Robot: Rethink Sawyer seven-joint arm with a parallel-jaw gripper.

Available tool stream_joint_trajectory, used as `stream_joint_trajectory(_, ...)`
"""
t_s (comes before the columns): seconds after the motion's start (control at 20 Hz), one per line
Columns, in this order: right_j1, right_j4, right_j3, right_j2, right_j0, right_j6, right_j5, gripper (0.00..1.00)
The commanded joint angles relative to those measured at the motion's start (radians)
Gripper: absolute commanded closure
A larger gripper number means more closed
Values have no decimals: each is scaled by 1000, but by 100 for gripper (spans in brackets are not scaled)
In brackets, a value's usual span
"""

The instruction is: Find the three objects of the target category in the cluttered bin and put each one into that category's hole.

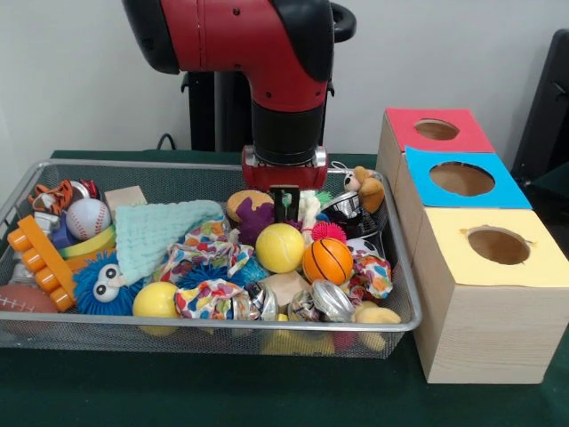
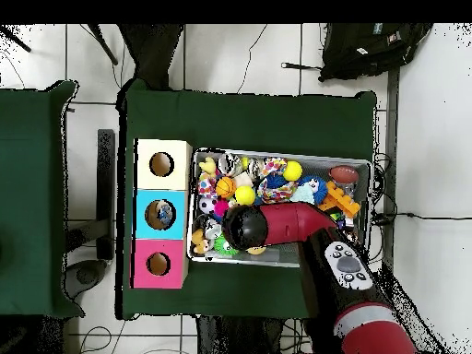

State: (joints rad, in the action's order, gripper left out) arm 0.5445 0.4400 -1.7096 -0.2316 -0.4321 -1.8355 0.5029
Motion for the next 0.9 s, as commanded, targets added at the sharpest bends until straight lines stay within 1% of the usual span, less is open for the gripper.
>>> stream_joint_trajectory(0.05, -75, -16, 151, -76, 9, 38, 90, 100)
stream_joint_trajectory(0.2, -80, -21, 179, -92, 13, 59, 113, 100)
stream_joint_trajectory(0.25, -81, -25, 187, -90, 16, 54, 122, 100)
stream_joint_trajectory(0.4, -78, -20, 210, -85, 28, 36, 106, 100)
stream_joint_trajectory(0.5, -98, -22, 231, -87, 30, 31, 107, 100)
stream_joint_trajectory(0.9, -137, -19, 325, -66, 72, -3, 104, 100)
